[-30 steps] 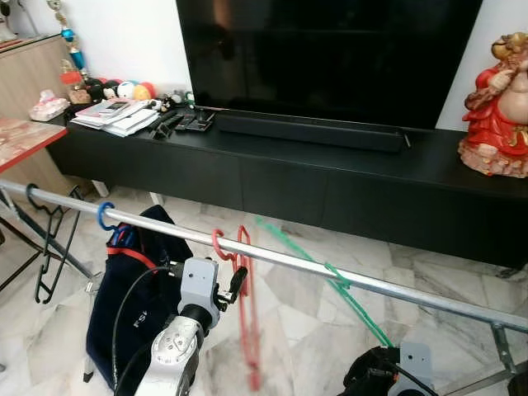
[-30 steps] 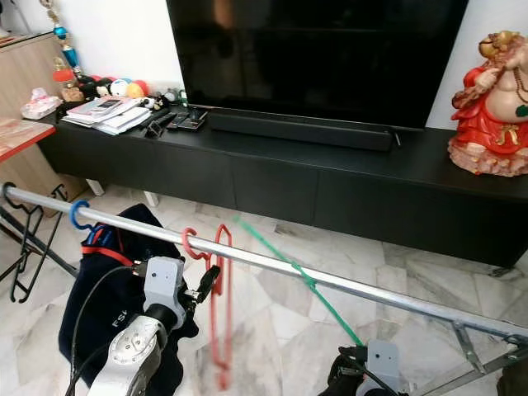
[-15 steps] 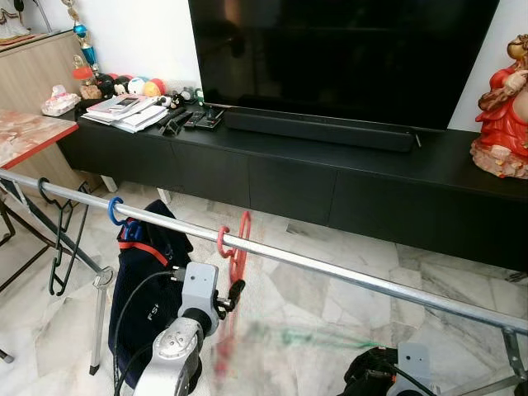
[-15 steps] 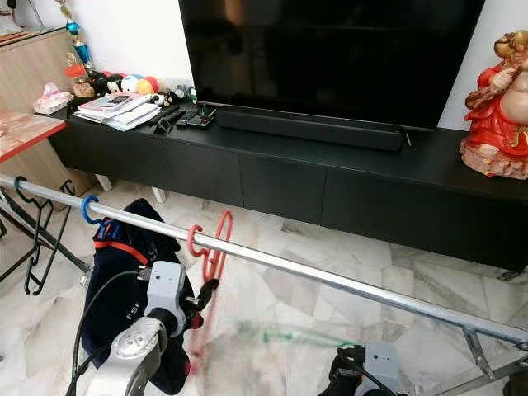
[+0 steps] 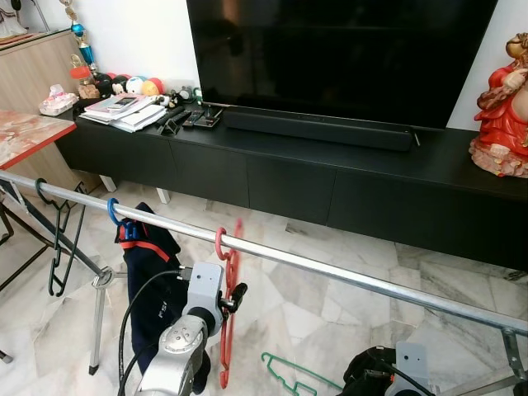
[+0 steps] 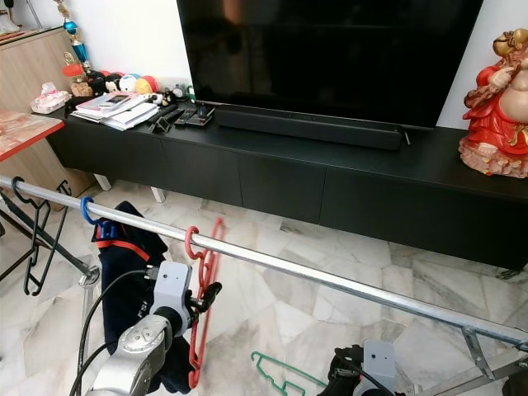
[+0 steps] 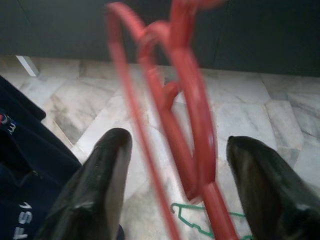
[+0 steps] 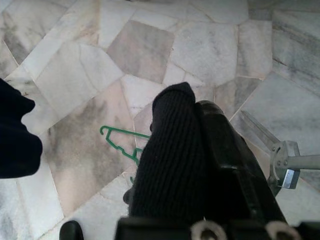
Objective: Hang hanger
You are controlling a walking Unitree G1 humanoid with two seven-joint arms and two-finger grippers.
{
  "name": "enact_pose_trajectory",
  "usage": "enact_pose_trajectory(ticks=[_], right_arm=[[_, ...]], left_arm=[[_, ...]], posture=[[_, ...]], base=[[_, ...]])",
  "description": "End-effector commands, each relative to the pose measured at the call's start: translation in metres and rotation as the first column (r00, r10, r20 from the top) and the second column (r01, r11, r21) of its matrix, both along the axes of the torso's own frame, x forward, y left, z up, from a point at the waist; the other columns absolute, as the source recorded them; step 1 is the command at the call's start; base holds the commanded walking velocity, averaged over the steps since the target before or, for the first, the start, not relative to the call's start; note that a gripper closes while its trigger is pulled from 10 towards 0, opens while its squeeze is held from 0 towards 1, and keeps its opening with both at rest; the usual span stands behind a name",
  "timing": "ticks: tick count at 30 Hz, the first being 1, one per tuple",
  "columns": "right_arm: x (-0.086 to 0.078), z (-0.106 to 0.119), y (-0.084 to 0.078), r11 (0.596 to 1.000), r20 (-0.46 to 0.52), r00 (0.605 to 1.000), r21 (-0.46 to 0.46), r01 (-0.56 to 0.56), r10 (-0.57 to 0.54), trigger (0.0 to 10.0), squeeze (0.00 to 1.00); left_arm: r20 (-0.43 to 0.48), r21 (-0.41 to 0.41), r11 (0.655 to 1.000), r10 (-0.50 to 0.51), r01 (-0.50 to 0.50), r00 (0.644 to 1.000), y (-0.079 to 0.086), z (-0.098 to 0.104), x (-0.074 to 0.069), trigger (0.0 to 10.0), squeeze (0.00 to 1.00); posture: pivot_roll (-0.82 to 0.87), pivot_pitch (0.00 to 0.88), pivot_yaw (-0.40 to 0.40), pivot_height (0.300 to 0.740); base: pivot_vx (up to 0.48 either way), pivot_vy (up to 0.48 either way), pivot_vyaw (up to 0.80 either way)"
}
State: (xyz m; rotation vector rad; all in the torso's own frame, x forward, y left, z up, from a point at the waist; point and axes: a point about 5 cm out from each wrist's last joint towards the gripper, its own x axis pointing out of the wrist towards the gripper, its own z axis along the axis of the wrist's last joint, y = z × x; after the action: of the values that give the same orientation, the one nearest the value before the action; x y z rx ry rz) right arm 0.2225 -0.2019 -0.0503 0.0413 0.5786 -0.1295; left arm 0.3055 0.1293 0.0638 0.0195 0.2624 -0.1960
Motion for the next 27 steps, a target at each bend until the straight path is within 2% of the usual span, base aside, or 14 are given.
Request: enact_pose_trajectory(ticks=[1,27], right_arm=[[0.0071,0.0054,0.0032,1.0,0.039,0.999,-0.006,-0.014,0.014,10.0,0.0],[0.0082,0.0064,0.0052,1.0,0.051,0.999,-0.007,-0.015,0.015,10.0,0.0]], left_arm=[[0.02,0.01,1.0,0.015,-0.016,1.0,0.0037,0.0025,0.0023,0.0,0.0],[0.034,0.038,0.999,-0.006,0.005,0.999,0.0022,0.0045,0.0027,0.0,0.0]], posture=[[-0.01,0.043,0.024,0.74],[-0.01,0.052,0.025,0.74]], base=[[0.0,0.0,0.0],[0.0,0.0,0.0]])
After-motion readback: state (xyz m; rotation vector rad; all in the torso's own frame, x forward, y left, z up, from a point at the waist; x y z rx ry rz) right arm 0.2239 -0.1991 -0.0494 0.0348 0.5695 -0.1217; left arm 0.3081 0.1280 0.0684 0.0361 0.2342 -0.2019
